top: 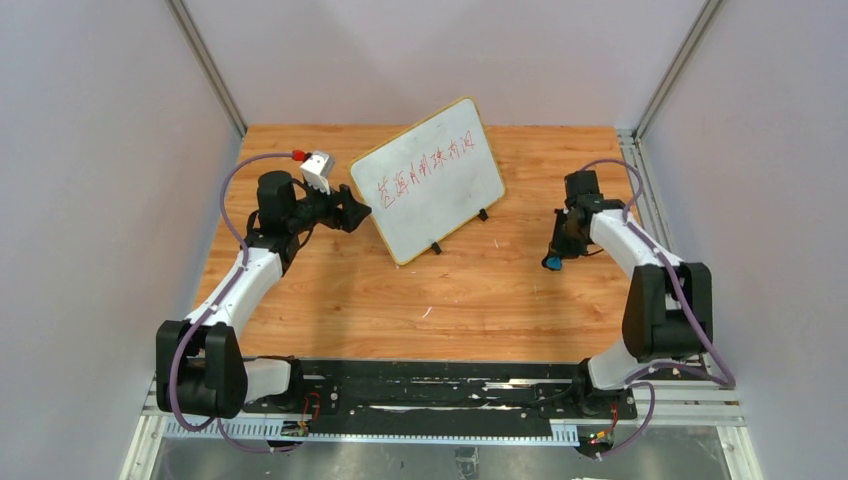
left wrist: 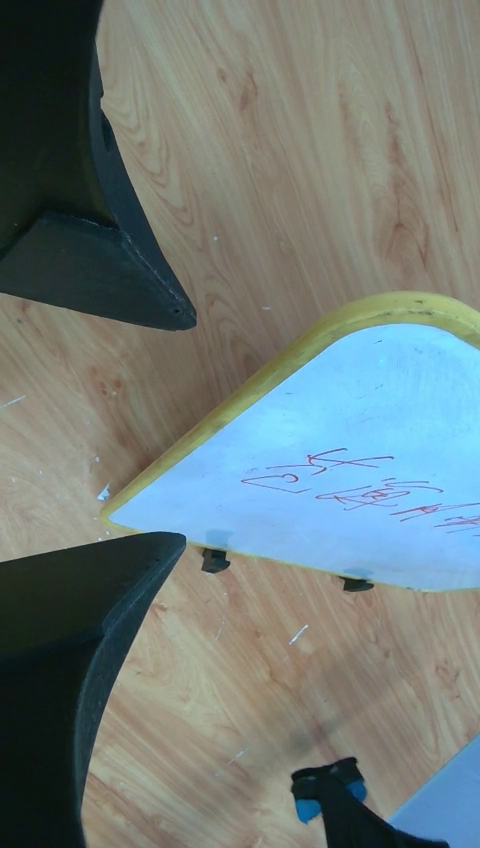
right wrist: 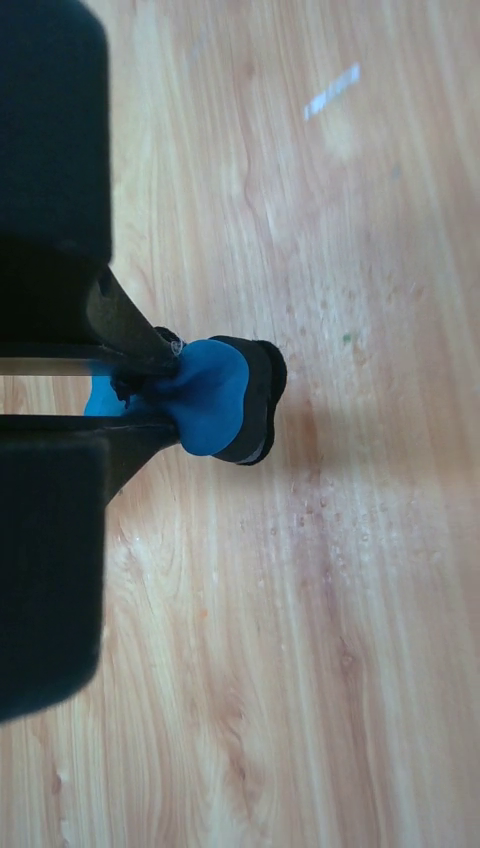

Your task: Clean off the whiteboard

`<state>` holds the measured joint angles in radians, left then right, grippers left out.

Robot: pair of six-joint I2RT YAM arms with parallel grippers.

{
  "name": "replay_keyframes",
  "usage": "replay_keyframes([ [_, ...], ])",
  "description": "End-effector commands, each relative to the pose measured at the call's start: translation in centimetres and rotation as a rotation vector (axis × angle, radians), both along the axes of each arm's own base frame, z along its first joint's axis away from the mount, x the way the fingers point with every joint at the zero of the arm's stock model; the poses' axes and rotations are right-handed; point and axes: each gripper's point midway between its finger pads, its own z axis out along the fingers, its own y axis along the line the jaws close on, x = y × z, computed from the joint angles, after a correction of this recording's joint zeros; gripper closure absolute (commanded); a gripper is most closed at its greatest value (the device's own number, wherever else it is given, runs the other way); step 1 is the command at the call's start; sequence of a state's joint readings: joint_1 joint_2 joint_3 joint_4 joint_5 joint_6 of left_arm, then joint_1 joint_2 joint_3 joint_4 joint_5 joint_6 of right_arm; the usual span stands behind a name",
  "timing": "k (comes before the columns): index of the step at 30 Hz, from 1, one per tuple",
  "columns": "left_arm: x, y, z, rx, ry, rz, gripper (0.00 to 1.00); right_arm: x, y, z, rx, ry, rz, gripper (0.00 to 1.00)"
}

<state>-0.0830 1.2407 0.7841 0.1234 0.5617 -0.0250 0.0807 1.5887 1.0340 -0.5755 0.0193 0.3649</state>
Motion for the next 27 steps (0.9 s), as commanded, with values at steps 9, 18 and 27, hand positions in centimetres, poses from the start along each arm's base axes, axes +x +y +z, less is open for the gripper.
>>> replay_keyframes([
  [9,-1.9,-2.2,-0.8,-0.046,-0.034,-0.142,0.22,3.2,4.2,9.8,0.194,-0.481,0.197,0.99],
  [18,-1.2,-3.1,0.0,-0.104,-0.079,-0.184,0.34,3.5,4.9,11.0,0.206,-0.511,0.237,0.99],
  [27,1.8,-3.1,0.8,-0.114,-0.088,-0.152,0.37,3.4,4.4,12.6,0.176,-0.538,0.233,0.99],
])
